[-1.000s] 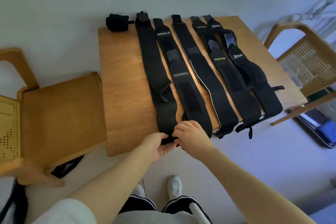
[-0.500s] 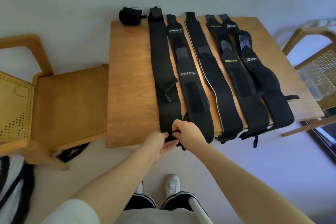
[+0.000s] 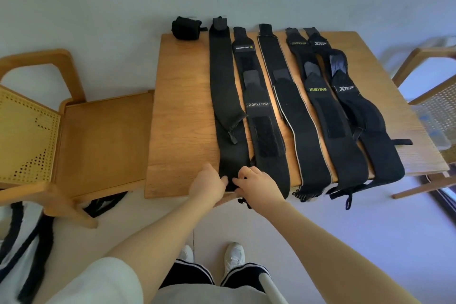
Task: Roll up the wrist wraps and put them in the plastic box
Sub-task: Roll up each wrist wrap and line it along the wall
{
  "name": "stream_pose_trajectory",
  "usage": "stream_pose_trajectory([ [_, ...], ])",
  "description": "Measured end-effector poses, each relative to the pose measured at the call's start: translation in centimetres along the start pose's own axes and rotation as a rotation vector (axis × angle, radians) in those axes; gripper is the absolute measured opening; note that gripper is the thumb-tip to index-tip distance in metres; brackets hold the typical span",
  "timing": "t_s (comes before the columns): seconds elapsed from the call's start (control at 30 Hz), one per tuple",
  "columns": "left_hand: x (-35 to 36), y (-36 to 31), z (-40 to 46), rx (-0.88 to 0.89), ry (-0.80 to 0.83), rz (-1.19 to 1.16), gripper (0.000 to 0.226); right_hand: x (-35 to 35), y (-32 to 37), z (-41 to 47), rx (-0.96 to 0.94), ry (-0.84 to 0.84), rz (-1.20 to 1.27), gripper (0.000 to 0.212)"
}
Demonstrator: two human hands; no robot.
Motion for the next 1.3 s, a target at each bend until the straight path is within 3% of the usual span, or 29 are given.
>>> stream_pose_trajectory([
  [0.03, -1.1, -0.9, 0.2, 0.146, -0.102, 0.140, 0.024, -0.1, -0.3, 0.2, 0.030, 0.001, 0.030, 0.037],
  [0.1, -1.8, -3.1, -0.4, 0.453, -0.192, 0.198, 0.018, -0.3, -0.8, 0.5, 0.079, -0.005, 0.102, 0.034],
  [0.2, -0.5, -4.6, -1.3, 0.677, -0.030, 0.111, 0.015, -0.5, -1.4, 0.7, 0.139, 0.004, 0.213, 0.026],
  [0.27, 0.2, -4.5, -1.1, 0.673, 0.052, 0.135, 0.021, -0.7, -2.1, 0.7, 0.203, 0.003, 0.321, 0.019],
  [0.37, 0.4, -4.3, -0.5, 0.676, 0.033, 0.189, 0.025, -0.9, -3.0, 0.9, 0.262, 0.025, 0.420, 0.014],
  [0.5, 0.2, -4.7, -0.8, 0.665, -0.055, 0.210, 0.023, -1.4, -2.6, 1.2, 0.226, -0.048, 0.355, 0.020],
  [0.63, 0.0, -5.5, -0.9, 0.651, -0.119, 0.287, 0.012, -1.7, -1.0, 0.9, 0.095, -0.095, 0.084, 0.027],
  [0.83, 0.1, -6.1, -0.9, 0.686, -0.166, 0.329, 0.016, -1.3, -1.4, 0.7, 0.029, -0.042, -0.027, 0.036],
  [0.93, 0.1, -6.5, -1.2, 0.749, -0.202, 0.354, 0.023, -1.7, -1.6, 1.1, 0.103, -0.035, 0.046, 0.031],
  [1.1, 0.8, -5.9, -1.3, 0.804, -0.118, 0.423, 0.042, -1.9, -3.7, 1.5, 0.301, 0.028, 0.329, 0.021],
  [1.2, 0.5, -6.6, -1.0, 0.786, -0.128, 0.476, 0.040, -2.2, -3.6, 2.0, 0.325, 0.029, 0.321, 0.019],
  [1.3, 0.1, -6.9, -0.2, 0.712, -0.147, 0.440, 0.034, -3.5, -3.0, 2.3, 0.228, -0.086, 0.116, 0.025],
])
Point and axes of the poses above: each hand's wrist, its own z-axis towards the middle knuckle, its own x-axis out of the palm, y = z × x, the point moved 10 cm from there along z, towards the middle knuckle, and after that the axes turned 1 degree about x, right-handed, at the moved point
